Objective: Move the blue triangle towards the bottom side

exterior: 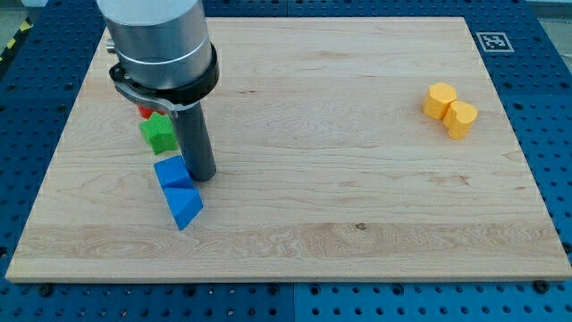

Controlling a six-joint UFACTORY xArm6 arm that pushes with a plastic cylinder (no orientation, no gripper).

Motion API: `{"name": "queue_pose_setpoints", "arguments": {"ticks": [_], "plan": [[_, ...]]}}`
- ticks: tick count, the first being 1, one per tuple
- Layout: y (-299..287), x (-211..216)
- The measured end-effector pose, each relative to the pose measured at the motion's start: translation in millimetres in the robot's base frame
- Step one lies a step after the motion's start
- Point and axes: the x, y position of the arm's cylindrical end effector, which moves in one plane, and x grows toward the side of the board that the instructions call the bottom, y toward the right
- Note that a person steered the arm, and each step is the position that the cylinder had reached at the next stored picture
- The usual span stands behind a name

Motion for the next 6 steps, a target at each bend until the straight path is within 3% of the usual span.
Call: {"name": "queue_pose_setpoints", "arguments": {"ticks": [3,6], "plan": [[38.2,29.2],[22.9,29.2]]}}
